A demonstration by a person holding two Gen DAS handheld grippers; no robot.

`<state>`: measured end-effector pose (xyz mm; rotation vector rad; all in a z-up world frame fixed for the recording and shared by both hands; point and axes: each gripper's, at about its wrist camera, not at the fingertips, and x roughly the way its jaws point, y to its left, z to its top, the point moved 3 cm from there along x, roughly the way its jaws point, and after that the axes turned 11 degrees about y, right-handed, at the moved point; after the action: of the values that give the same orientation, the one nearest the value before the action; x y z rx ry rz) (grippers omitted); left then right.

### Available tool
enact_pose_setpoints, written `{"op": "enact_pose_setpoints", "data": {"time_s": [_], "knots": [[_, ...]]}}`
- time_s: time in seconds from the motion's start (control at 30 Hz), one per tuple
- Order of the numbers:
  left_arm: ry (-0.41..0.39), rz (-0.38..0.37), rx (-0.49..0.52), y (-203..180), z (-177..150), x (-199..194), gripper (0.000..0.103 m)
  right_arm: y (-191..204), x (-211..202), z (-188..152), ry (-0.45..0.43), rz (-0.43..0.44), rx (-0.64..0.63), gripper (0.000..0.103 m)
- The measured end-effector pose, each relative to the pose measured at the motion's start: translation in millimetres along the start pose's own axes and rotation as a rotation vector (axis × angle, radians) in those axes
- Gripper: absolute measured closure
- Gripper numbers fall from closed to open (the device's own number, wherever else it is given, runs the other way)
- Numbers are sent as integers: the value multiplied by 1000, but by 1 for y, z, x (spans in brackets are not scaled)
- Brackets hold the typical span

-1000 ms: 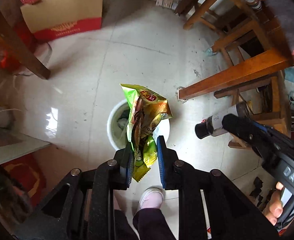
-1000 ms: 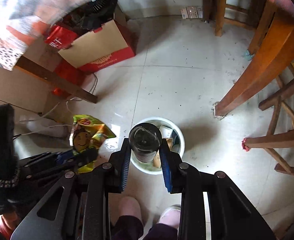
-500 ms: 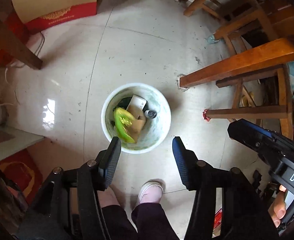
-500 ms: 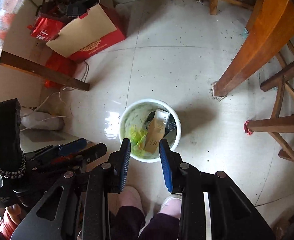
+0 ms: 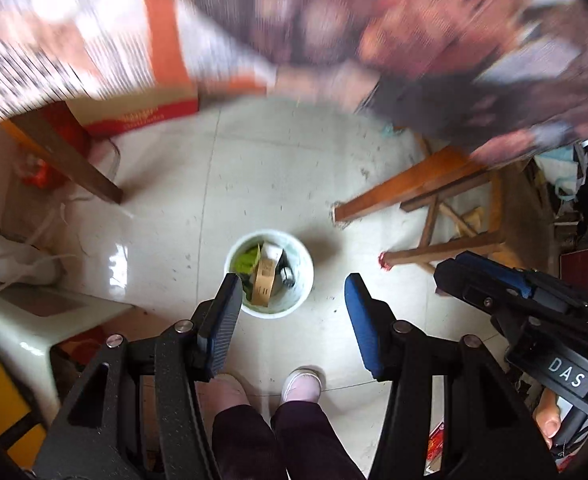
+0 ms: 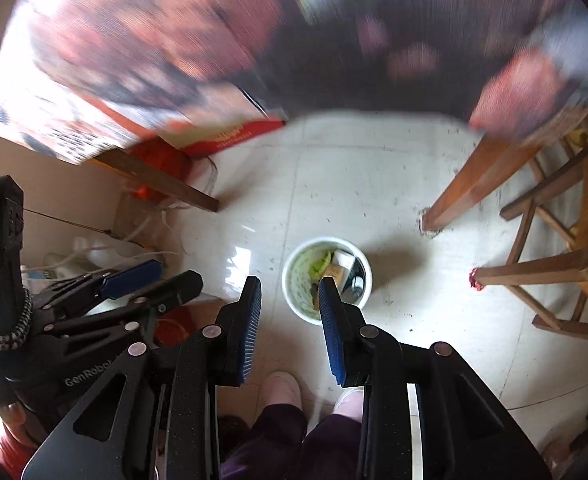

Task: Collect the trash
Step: 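Raise both open tools back up toward the table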

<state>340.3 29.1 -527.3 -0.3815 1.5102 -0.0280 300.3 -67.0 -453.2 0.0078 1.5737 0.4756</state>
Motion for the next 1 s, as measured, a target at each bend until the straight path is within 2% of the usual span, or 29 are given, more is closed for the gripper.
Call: {"op": "enact_pose_setpoints", "data": {"time_s": [0.33,0.47,0.57,0.7,0.77,0.9,1.0], "knots": [[-210,19,50,-24,-17,-176,51,64,-136,-10,-153,-21,-56,75],[-282,12,68,-30,-26,-238,51,90,-196,-18,-264,-75,-82,55],[-337,9,82,-33,-33,-286,49,106,-235,-25,-348,-110,-106,46],[-416,17,100,-36,-40,-344,39,129,-283,-33,-441,-158,-111,25],[-448,18,113,-37,-43,-366,35,140,-303,-37,-488,-161,-109,21],[-525,35,141,-36,-53,-406,23,158,-334,-45,-558,-191,-105,21],[-575,30,166,-35,-60,-431,22,169,-351,-52,-609,-209,-99,21]]}}
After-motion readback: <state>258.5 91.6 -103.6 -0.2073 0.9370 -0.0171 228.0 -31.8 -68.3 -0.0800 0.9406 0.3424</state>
